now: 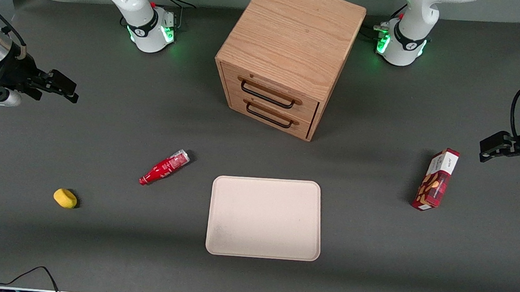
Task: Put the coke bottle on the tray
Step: 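Move the open right gripper down over the red Coca-Cola bottle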
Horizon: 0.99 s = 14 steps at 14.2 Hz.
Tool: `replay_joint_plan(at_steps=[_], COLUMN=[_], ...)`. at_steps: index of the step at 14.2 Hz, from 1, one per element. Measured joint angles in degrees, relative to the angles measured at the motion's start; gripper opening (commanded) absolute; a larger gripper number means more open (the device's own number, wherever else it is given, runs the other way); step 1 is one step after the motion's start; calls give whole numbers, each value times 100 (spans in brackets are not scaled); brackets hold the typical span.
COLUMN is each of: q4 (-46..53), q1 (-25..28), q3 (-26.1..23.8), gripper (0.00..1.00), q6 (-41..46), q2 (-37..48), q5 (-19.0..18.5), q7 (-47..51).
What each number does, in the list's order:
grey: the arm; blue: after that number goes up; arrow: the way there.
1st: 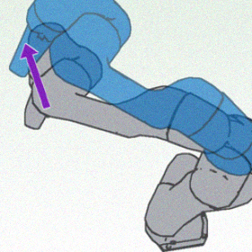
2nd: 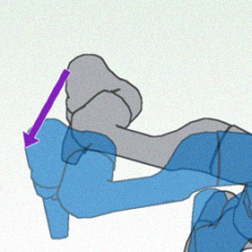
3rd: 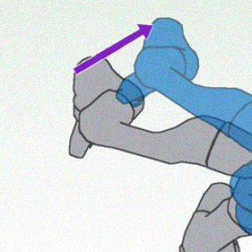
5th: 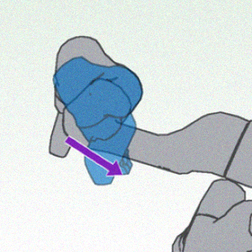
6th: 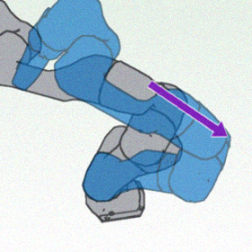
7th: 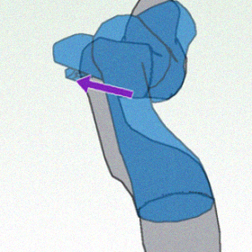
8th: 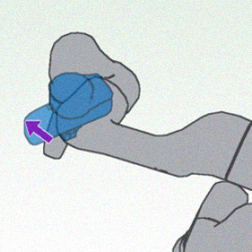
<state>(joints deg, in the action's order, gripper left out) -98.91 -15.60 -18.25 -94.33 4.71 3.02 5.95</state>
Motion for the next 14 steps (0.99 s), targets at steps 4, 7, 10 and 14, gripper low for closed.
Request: replay_joint_plan(at_steps=[4, 7, 10, 14], q4=[192, 465, 536, 543], q1=[470, 1007, 1364, 1659], q3=[-14, -19, -19, -17], gripper=[100, 100, 100, 100], q6=[-91, -556, -1069, -1339], q2=[-483, -1351, -2161, -3089], q5=[59, 61, 24, -847], q7=[1410, 3108, 4330, 5834])
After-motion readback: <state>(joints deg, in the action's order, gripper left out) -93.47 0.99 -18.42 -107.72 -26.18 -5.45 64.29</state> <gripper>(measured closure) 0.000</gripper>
